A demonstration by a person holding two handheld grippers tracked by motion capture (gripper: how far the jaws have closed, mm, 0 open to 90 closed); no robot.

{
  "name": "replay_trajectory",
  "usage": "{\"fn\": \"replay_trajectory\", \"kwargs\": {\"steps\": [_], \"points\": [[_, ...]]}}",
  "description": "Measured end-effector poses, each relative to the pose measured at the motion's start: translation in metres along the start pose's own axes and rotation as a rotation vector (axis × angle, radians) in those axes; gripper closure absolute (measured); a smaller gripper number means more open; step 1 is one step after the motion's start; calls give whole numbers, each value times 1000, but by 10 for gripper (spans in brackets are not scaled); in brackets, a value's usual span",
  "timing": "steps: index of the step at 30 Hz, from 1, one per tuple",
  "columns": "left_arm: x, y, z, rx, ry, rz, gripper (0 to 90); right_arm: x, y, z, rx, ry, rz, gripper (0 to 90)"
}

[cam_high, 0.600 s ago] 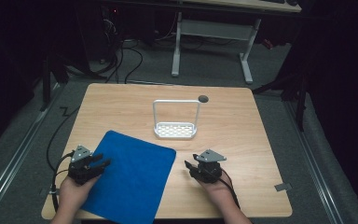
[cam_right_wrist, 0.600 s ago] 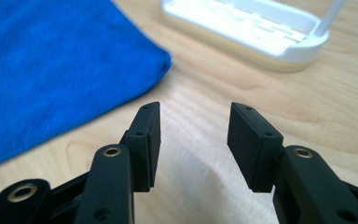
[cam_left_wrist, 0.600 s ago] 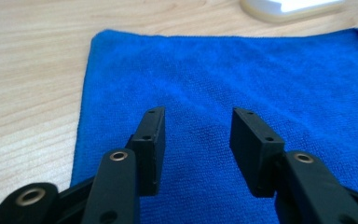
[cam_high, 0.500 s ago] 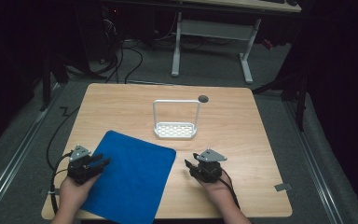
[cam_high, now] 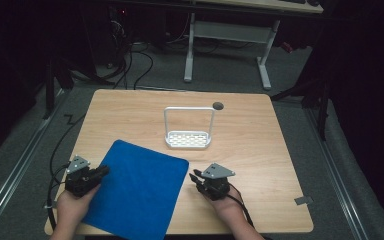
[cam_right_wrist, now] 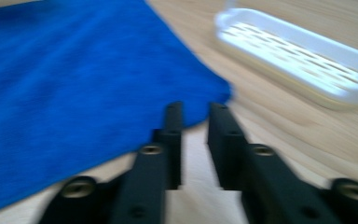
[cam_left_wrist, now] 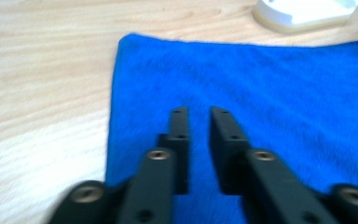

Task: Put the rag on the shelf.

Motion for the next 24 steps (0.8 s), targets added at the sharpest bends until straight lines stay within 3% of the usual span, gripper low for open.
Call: {"fn": "replay_trajectory", "kwargs": {"steps": [1, 2, 3, 4, 5, 8, 10, 14, 19, 24], "points": [[0, 0, 0, 0, 0, 0, 897, 0, 0, 0, 0, 0, 0, 848], [6, -2, -1, -13, 26, -45, 900, -2, 6, -13, -65, -21, -12, 900], [6, -2, -1, -13, 26, -45, 900, -2, 6, -13, -65, -21, -12, 900], [13, -2, 0, -25, 57, -90, 900, -2, 16, -28, -129, -53, -42, 900], [13, -2, 0, -25, 57, -90, 900, -2, 16, -28, -129, -53, -42, 900], [20, -1, 3, -38, 93, -124, 900, 0, 31, -51, -189, -101, -87, 900], [21, -2, 4, -38, 93, -126, 900, 1, 36, -58, -202, -121, -112, 900], [23, -4, 6, -38, 109, -123, 900, 6, 44, -66, -212, -160, -162, 900], [23, -5, 10, -24, 122, -131, 900, 7, 41, -63, -200, -151, -172, 900], [22, 3, 34, 50, 153, -146, 900, 13, 26, -45, -149, -132, -186, 900]]}}
Point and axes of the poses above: each handheld gripper's, and its own axes: y roughly forward along the jaws, x roughly out of its underside, z roughly to its right, the point moved 4 cm from there along y, roughly forward along the jaws, and after that the axes turned 11 degrees about z, right-handed, at the moved point
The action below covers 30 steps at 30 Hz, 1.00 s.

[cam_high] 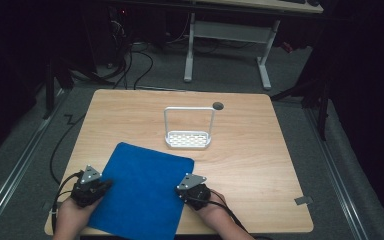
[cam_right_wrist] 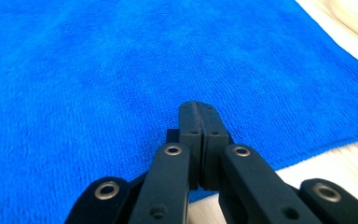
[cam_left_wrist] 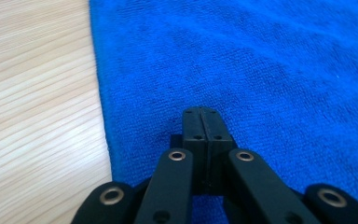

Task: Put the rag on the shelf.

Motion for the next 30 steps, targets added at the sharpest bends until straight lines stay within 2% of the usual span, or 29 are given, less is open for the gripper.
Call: {"fn": "replay_trajectory", "kwargs": {"steps": [1, 3, 5, 6, 7, 9, 10, 11, 12, 13, 15, 16, 17, 18, 19, 20, 21, 22, 23, 24, 26, 30], "points": [[0, 0, 0, 0, 0, 0, 900, 0, 0, 0, 0, 0, 0, 900], [-2, 3, 13, 38, 22, -7, 900, 8, -11, 10, 31, 17, -7, 900], [-3, 4, 17, 46, 28, -6, 900, 10, -14, 14, 39, 30, -9, 900], [-4, 6, 26, 82, 30, -7, 900, 15, -20, 22, 52, 57, -10, 900], [-4, 6, 26, 82, 30, -7, 900, 15, -20, 22, 52, 57, -10, 900], [-5, 8, 35, 117, 41, -9, 900, 19, -26, 26, 66, 66, -14, 900], [-7, 11, 42, 147, 53, -16, 900, 24, -34, 30, 84, 69, -19, 900], [-7, 11, 42, 147, 53, -16, 900, 24, -34, 30, 84, 69, -19, 900], [-8, 14, 48, 169, 59, -16, 900, 31, -44, 35, 104, 71, -24, 900], [-10, 18, 57, 218, 55, -14, 900, 35, -49, 38, 114, 71, -27, 900], [-11, 19, 61, 234, 57, -12, 900, 39, -54, 42, 123, 75, -25, 900], [-12, 22, 73, 272, 70, -11, 900, 46, -63, 47, 140, 92, -22, 900], [-12, 22, 73, 272, 70, -11, 900, 46, -63, 47, 140, 92, -22, 900], [-13, 24, 80, 289, 87, -9, 900, 53, -73, 54, 153, 127, -19, 900], [-14, 25, 83, 297, 97, -11, 900, 53, -73, 54, 153, 127, -19, 900], [-16, 29, 93, 315, 111, -11, 900, 56, -78, 58, 163, 151, -24, 900], [-16, 29, 93, 315, 111, -11, 900, 57, -78, 60, 166, 160, -22, 900], [-17, 32, 100, 329, 111, -7, 900, 57, -78, 61, 166, 161, -21, 900], [-17, 32, 100, 329, 111, -7, 900, 57, -78, 61, 166, 161, -21, 900], [-18, 33, 106, 339, 127, -6, 900, 57, -78, 61, 165, 168, -19, 900], [-18, 34, 108, 339, 139, -4, 900, 57, -78, 61, 172, 157, -21, 900], [-18, 34, 107, 343, 132, 1, 900, 57, -79, 61, 183, 145, -28, 900]]}}
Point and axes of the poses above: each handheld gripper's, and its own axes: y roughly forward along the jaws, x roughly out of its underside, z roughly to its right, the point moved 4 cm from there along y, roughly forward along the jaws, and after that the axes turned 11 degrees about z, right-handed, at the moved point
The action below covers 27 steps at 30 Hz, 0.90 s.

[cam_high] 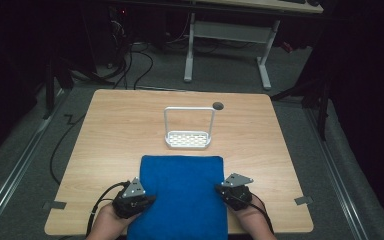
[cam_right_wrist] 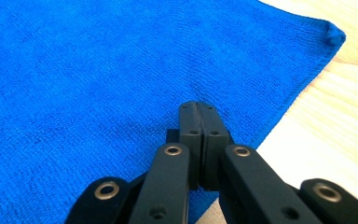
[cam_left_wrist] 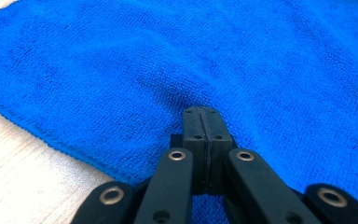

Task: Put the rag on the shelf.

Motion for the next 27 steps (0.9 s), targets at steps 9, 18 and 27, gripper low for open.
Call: {"fn": "replay_trajectory", "kwargs": {"steps": [9, 18, 27], "points": [[-3, 7, -3, -34, -10, 23, 900, 0, 2, 9, 37, -1, 1, 900], [-6, 12, -3, -59, -2, 39, 891, -1, 7, 24, 68, 32, 16, 900], [-6, 11, -7, -89, -12, 52, 839, -3, 4, 23, 38, 75, 57, 843]]}}
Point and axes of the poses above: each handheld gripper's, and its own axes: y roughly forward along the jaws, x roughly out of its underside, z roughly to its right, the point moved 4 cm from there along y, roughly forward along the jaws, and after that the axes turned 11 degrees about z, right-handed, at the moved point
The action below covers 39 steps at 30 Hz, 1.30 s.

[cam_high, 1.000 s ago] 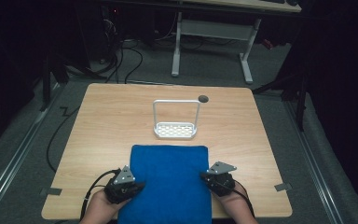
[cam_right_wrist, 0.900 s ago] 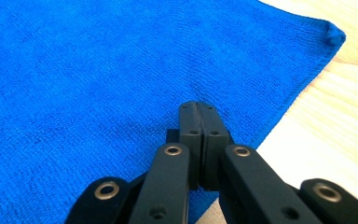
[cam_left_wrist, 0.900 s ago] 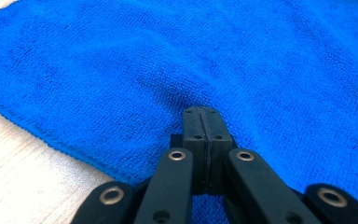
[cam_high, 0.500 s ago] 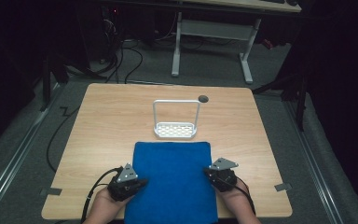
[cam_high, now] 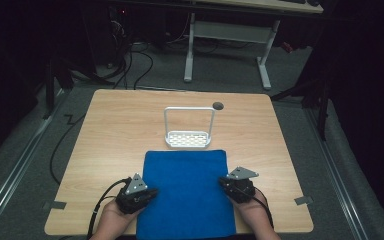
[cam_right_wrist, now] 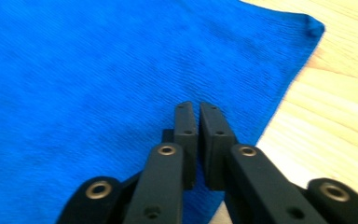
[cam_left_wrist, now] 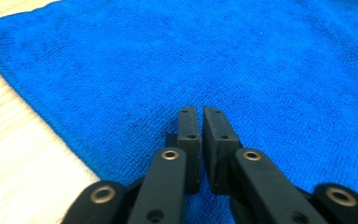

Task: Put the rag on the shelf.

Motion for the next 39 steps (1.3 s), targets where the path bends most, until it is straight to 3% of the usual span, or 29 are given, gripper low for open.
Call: {"fn": "replay_trajectory", "kwargs": {"steps": [1, 3, 8, 9, 10, 11, 12, 13, 14, 15, 18, 19, 23, 28, 29, 36, 39], "points": [[-1, -1, -1, -8, -2, 11, 839, 0, 0, 0, 0, 0, 0, 843], [-4, -9, -9, -36, -41, 63, 803, -5, -6, 0, -8, 29, 55, 822], [-4, -14, -24, -83, -89, 89, 743, -7, -10, -1, 5, 18, 82, 787], [-4, -15, -33, -112, -104, 89, 718, -6, -10, -1, 10, 18, 83, 750], [-4, -15, -33, -112, -104, 89, 697, -6, -9, -1, 9, 16, 85, 725], [-3, -13, -42, -143, -117, 83, 676, -6, -8, 0, 10, 16, 84, 707], [-3, -13, -42, -143, -117, 83, 648, -6, -8, 0, 10, 16, 84, 707], [-4, -10, -53, -178, -136, 90, 625, -6, -8, 0, 14, 20, 85, 703], [-4, -10, -53, -178, -136, 90, 607, -6, -8, 0, 14, 20, 85, 703], [-7, -3, -66, -224, -148, 89, 592, -6, -8, 1, 17, 14, 91, 702], [-11, 4, -76, -229, -180, 91, 565, -7, -10, 2, 22, 15, 99, 704], [-17, 15, -86, -256, -169, 80, 561, -7, -10, 2, 22, 20, 100, 704], [-28, 31, -100, -273, -195, 75, 567, -7, -11, 3, 18, 20, 103, 698], [-37, 43, -107, -272, -202, 86, 608, -6, -11, 3, 15, 24, 98, 690], [-38, 49, -110, -277, -206, 64, 611, -5, -11, 3, 13, 25, 96, 683], [-40, 57, -111, -276, -220, 69, 676, -5, -11, 3, 11, 25, 101, 668], [-39, 58, -109, -291, -200, 45, 715, -6, -10, 3, 11, 31, 101, 648]]}}
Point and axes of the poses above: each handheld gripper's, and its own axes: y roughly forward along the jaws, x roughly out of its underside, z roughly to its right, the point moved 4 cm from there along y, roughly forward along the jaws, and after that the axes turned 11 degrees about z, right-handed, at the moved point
